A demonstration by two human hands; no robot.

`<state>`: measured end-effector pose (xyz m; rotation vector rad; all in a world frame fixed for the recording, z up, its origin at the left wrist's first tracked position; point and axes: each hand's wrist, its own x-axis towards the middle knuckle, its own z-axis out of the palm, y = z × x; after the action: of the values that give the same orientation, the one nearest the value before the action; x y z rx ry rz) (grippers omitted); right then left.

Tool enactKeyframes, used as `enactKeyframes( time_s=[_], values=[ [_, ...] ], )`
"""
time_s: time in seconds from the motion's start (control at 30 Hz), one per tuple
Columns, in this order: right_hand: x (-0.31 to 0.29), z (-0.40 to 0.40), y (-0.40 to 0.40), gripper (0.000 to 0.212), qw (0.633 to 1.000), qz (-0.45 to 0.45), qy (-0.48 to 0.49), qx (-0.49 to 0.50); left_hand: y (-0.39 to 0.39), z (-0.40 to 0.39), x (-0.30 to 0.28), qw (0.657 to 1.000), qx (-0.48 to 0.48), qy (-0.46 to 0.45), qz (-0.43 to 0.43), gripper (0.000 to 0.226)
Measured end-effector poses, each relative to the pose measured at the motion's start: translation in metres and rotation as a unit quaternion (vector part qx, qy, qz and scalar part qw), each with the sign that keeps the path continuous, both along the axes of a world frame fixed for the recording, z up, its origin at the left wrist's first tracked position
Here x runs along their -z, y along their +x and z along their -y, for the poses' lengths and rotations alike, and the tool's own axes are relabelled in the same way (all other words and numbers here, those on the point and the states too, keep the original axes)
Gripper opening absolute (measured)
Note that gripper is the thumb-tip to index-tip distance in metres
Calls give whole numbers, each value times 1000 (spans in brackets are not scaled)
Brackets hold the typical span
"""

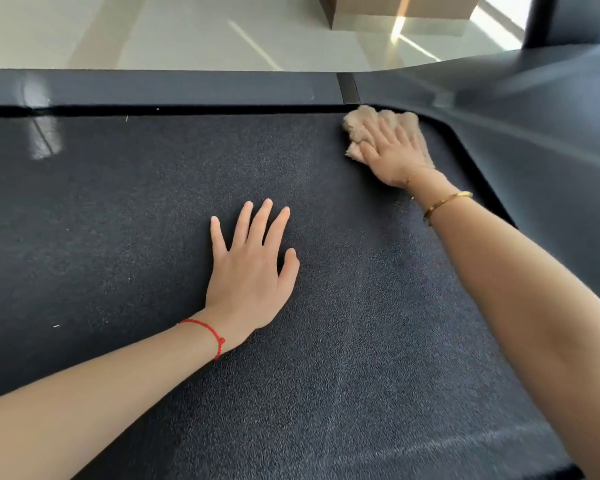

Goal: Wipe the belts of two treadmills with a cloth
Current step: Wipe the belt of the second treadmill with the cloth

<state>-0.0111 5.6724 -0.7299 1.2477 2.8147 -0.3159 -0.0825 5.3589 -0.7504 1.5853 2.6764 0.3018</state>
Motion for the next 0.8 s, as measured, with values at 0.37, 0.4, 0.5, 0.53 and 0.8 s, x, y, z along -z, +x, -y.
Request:
enactKeyframes(
  time_s=[0.37,0.4,0.5,0.53,0.8],
  values=[
    [7,101,60,52,996,-44,-7,-72,1,0,0,1000,1,6,6,63],
    [8,113,70,52,994,-47,-6,-96,1,0,0,1000,2,8,7,63],
    [5,113,104,51,997,-35,-1,-74,0,2,2,1000,5,14,15,62],
    [3,107,115,51,999,-26,5,-34,-1,2,2,1000,7,18,19,62],
    [0,158,134,51,999,-31,-7,16,-1,1,5,999,5,29,21,62]
  ],
)
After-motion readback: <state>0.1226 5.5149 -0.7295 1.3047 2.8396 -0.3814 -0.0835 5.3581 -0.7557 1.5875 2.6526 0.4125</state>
